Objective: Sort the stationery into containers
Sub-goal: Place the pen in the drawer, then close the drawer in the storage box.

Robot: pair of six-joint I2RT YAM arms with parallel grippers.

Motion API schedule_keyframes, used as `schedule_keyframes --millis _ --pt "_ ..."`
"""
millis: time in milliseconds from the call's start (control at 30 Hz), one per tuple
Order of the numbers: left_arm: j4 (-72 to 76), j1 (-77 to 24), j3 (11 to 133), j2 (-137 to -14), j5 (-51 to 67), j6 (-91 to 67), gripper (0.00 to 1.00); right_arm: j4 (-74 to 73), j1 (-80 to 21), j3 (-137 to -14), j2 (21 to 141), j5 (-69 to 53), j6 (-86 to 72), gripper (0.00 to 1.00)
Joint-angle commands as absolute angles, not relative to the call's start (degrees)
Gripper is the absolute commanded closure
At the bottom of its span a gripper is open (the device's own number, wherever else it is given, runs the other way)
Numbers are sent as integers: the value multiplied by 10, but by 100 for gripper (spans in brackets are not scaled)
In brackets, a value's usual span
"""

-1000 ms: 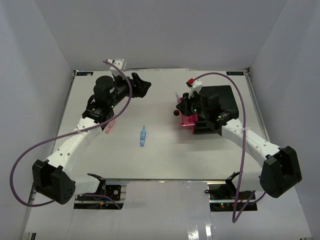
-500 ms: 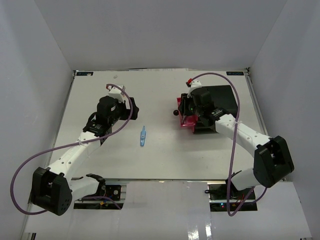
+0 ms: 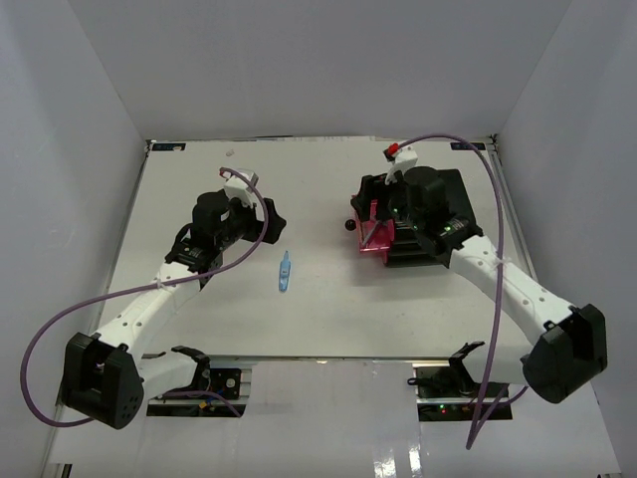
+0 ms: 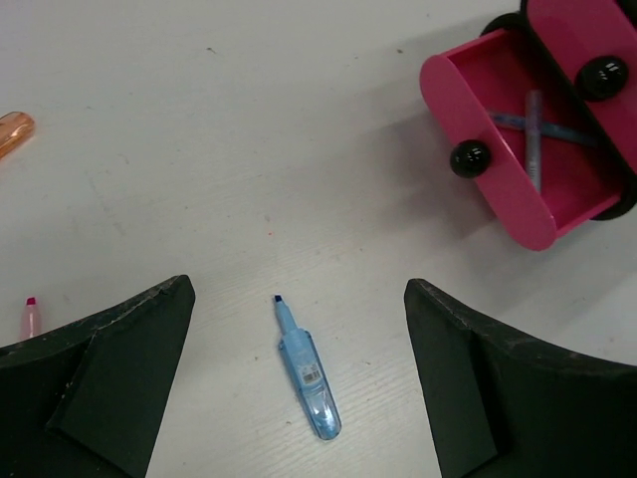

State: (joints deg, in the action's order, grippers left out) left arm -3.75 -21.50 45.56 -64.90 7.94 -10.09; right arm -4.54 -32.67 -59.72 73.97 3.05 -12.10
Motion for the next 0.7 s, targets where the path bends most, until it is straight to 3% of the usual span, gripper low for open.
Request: schedule_keyframes --millis 0,267,500,667 --pt "-18 -214 455 -635 174 -84 2 -27 -315 -641 683 46 -85 19" --pt "-4 -235 513 -731 289 -73 2 -46 -158 -647 650 41 -99 3" --pt "46 -296 584 -854 284 -49 2 -45 20 -640 673 -68 -165 2" --pt "79 -311 625 -944 297 -33 6 -43 61 -632 704 -124 -196 2"
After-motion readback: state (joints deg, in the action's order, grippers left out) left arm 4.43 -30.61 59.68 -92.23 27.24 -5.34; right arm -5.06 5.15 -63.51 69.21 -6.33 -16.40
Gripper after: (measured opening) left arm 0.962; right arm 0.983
